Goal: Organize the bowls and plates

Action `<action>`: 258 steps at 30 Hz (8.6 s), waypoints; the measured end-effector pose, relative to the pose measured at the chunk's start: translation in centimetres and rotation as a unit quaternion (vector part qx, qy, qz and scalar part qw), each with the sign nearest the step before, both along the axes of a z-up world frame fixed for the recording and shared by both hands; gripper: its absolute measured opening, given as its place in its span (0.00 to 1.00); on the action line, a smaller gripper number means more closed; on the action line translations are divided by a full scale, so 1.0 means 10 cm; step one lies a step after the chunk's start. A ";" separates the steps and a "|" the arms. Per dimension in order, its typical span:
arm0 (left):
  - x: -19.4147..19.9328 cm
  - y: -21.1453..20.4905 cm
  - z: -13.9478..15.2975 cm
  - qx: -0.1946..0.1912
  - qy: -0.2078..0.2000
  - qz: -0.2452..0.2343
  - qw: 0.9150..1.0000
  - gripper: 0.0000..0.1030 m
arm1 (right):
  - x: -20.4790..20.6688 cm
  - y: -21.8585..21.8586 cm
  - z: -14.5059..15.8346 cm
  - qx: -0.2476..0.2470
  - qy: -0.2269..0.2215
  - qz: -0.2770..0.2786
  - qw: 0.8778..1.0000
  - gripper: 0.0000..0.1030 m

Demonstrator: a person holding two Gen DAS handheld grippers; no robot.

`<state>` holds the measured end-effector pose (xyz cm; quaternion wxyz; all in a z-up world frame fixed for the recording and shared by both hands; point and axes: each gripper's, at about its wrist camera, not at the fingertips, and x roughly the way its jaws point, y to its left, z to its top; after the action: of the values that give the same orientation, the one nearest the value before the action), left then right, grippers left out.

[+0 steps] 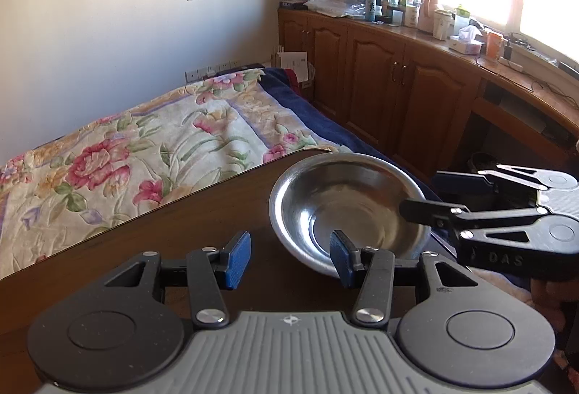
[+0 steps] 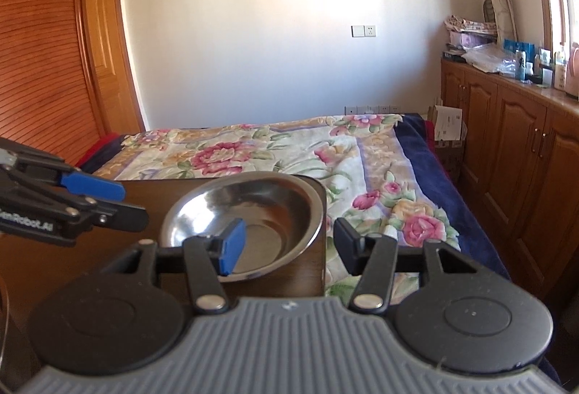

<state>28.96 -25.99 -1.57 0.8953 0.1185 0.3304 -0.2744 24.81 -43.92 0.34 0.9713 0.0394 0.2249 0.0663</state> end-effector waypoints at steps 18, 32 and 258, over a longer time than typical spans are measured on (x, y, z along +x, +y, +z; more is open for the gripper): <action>0.35 -0.15 -0.13 0.012 0.028 0.010 0.999 0.45 | 0.16 -0.10 -0.11 0.034 0.029 0.019 0.999 0.44; 0.38 -0.13 -0.17 0.010 0.061 0.003 0.998 0.18 | 0.19 -0.08 -0.13 0.053 0.046 0.026 0.997 0.28; -2.24 2.04 -0.13 -0.098 -0.097 0.116 0.984 0.39 | -1.38 1.40 -0.07 0.031 -0.071 0.078 0.994 0.39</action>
<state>6.55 -5.62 -2.84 0.9561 0.0169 0.2251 -0.1869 11.00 -29.92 -0.35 0.9750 0.0473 0.1552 0.1518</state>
